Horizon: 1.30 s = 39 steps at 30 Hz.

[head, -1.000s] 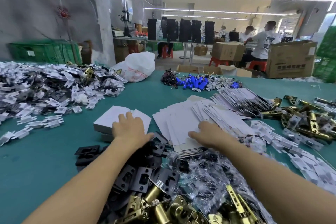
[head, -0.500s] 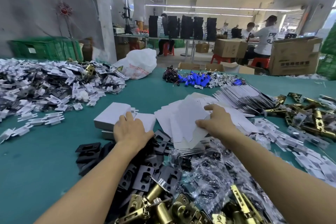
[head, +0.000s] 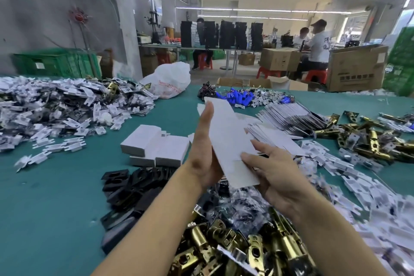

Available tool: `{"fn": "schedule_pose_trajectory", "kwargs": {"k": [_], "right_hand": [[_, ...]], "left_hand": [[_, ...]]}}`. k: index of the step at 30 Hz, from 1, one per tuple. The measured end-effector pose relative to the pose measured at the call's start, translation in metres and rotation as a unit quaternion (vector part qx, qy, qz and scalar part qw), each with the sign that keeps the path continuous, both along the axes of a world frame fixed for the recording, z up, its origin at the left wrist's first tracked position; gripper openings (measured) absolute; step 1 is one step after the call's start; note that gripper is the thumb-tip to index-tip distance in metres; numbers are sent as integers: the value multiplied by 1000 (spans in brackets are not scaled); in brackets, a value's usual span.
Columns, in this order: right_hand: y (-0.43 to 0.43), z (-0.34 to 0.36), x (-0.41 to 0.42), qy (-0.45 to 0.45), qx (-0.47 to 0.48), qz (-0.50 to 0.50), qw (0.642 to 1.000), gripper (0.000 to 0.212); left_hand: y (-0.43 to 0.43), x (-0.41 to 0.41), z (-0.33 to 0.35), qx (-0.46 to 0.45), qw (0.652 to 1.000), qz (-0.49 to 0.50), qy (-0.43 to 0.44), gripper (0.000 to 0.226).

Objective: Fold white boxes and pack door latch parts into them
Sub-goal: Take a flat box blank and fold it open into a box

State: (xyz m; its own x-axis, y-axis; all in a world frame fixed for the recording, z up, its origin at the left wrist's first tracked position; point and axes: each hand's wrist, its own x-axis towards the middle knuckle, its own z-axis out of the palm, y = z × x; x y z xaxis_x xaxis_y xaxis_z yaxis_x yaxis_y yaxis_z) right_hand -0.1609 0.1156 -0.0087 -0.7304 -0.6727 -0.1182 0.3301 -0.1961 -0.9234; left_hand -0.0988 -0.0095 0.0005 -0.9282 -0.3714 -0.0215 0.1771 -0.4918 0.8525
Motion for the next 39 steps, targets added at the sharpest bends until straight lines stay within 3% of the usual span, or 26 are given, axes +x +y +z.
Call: {"fn": "schedule_pose_trajectory", "kwargs": {"k": [3, 5, 9, 11, 15, 18, 23, 29, 34, 39], "right_hand": [[3, 1, 13, 94, 51, 25, 994, 32], [8, 1, 17, 205, 122, 70, 969, 40], [10, 3, 17, 494, 260, 25, 829, 51], [10, 2, 16, 569, 241, -13, 786, 67], [7, -4, 21, 671, 209, 48, 710, 67], [4, -4, 20, 673, 215, 82, 703, 75], [8, -5, 21, 692, 223, 84, 682, 78], [11, -3, 27, 681, 207, 106, 694, 91], [7, -1, 35, 709, 195, 82, 673, 86], [5, 2, 32, 696, 161, 30, 699, 79]], "left_hand": [[0, 11, 3, 44, 998, 3, 39, 85], [-5, 18, 2, 75, 995, 5, 59, 81], [-7, 23, 3, 103, 993, 19, 47, 76], [-6, 21, 1, 116, 991, 58, 14, 80], [4, 24, -2, 119, 991, 54, -21, 77], [3, 24, -7, 118, 992, 32, -32, 67], [1, 17, -14, 106, 994, -2, -24, 71], [-2, 19, -15, 103, 994, 0, -26, 75], [-2, 19, -16, 99, 994, 9, -41, 74], [3, 22, -13, 84, 995, -49, -35, 77]]}}
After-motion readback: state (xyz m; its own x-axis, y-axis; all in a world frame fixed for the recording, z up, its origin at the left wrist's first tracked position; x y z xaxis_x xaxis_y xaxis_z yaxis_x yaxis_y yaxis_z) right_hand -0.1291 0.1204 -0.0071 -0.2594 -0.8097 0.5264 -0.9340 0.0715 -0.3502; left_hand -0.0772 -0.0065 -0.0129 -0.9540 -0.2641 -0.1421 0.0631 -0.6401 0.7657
